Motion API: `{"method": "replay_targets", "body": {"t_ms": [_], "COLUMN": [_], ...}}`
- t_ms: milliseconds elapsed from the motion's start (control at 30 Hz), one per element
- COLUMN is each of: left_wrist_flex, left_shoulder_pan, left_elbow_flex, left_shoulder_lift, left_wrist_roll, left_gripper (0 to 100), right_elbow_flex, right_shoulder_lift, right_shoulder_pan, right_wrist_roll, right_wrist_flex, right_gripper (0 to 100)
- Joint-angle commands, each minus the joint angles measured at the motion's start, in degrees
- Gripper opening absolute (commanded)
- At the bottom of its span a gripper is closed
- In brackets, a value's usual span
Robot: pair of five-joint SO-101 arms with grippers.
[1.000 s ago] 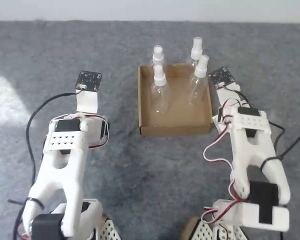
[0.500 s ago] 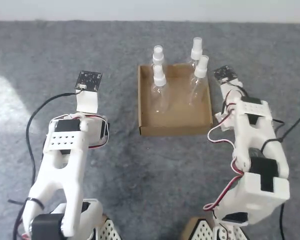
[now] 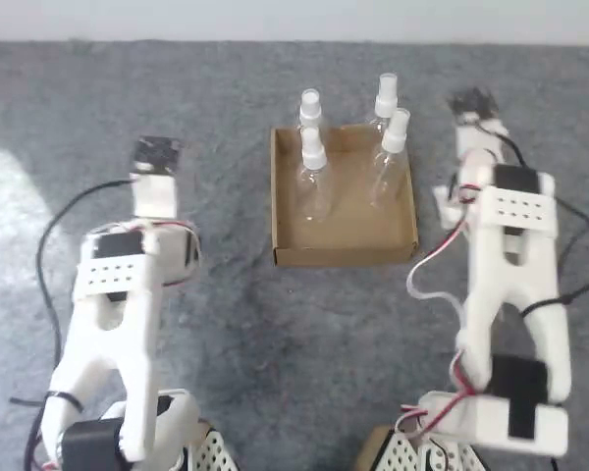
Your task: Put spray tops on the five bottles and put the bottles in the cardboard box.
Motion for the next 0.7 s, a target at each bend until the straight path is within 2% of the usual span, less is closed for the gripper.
{"method": "replay_targets", "body": {"t_ms": [0,133,300,533,667], "left_wrist_flex": [5.5,13.3,18.3,19.5,20.5], "left_shoulder_pan": [-6.0,-12.3,-18.2,-22.3,-22.4], "left_elbow_flex": [-10.6,-21.2,-29.8,-32.4,-32.2], "left_shoulder_lift": [-0.4,-0.2,-0.1,0.0,0.0], "left_wrist_roll": [-0.4,-2.3,-4.2,-5.3,-7.1], "left_gripper": [15,15,15,15,15], "right_elbow_flex": [-9.4,-13.9,-17.4,-15.3,-14.1], "right_shoulder_lift": [-9.2,-8.6,-2.7,10.4,16.9], "right_shoulder_pan": [-14.1,-28.7,-41.8,-50.9,-53.3], "right_wrist_roll": [-5.5,-10.9,-20.5,-36.8,-39.6], "right_wrist_flex": [8.7,11.4,8.2,-6.1,-15.0], "right_gripper": [1.3,1.3,1.3,1.3,1.3]}}
